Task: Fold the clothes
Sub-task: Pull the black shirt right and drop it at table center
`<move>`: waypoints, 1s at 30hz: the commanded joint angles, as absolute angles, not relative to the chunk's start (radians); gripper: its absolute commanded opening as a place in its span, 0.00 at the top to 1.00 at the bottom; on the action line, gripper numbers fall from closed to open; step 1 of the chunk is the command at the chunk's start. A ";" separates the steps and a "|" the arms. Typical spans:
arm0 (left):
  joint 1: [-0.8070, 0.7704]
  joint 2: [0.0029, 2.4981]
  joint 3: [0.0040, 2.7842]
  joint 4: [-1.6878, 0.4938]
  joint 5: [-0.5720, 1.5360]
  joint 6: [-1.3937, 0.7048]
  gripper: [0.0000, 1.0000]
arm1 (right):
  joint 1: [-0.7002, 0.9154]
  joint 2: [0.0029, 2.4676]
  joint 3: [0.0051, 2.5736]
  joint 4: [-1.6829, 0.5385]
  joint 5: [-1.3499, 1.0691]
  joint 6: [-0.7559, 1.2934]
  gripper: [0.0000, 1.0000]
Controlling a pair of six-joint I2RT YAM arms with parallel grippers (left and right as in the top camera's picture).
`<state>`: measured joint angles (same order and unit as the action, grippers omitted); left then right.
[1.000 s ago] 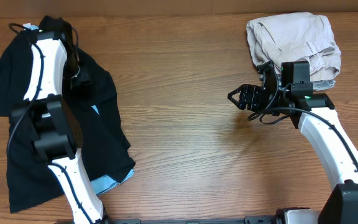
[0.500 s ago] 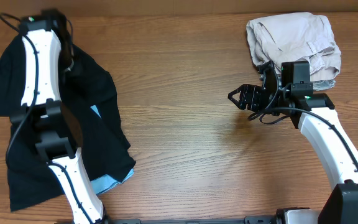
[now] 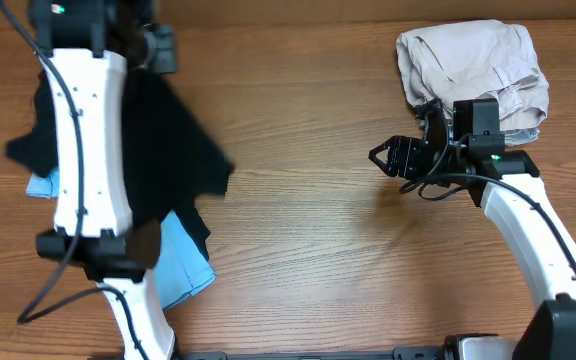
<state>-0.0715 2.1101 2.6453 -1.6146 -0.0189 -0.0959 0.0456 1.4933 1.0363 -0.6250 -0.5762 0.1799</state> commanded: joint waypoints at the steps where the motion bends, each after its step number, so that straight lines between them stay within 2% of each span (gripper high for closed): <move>1: -0.199 2.038 2.675 -1.537 0.027 -0.065 0.96 | 0.026 1.383 1.114 -0.666 -0.577 0.183 0.36; 12: -0.421 2.047 2.670 -1.299 0.025 -0.063 0.96 | -0.204 1.156 1.351 -0.961 -0.524 0.148 0.34; 23: -0.426 2.206 2.670 -1.333 0.025 -0.067 0.96 | -0.238 1.153 1.349 -1.018 -0.517 0.126 0.33; 24: -0.425 2.227 2.670 -1.346 0.023 -0.066 0.84 | -0.238 1.159 1.349 -1.021 -0.516 0.126 0.33; 25: -0.423 2.249 2.670 -1.364 0.016 -0.065 0.67 | -0.238 1.167 1.349 -1.024 -0.516 0.126 0.33; 26: -0.419 2.267 2.670 -1.382 0.011 -0.064 0.48 | -0.238 1.173 1.349 -1.028 -0.516 0.126 0.33; 27: -0.413 2.288 2.670 -1.405 0.007 -0.064 0.23 | -0.238 1.182 1.349 -1.031 -0.516 0.126 0.33; 28: -0.406 2.304 2.670 -1.429 0.005 -0.064 0.08 | -0.238 1.188 1.349 -1.032 -0.516 0.126 0.33; 29: -0.396 2.321 2.670 -1.460 -0.001 -0.077 0.01 | -0.238 1.197 1.349 -1.035 -0.516 0.125 0.33; 30: -0.383 2.334 2.670 -1.493 -0.007 -0.099 0.00 | -0.238 1.204 1.349 -1.036 -0.516 0.125 0.33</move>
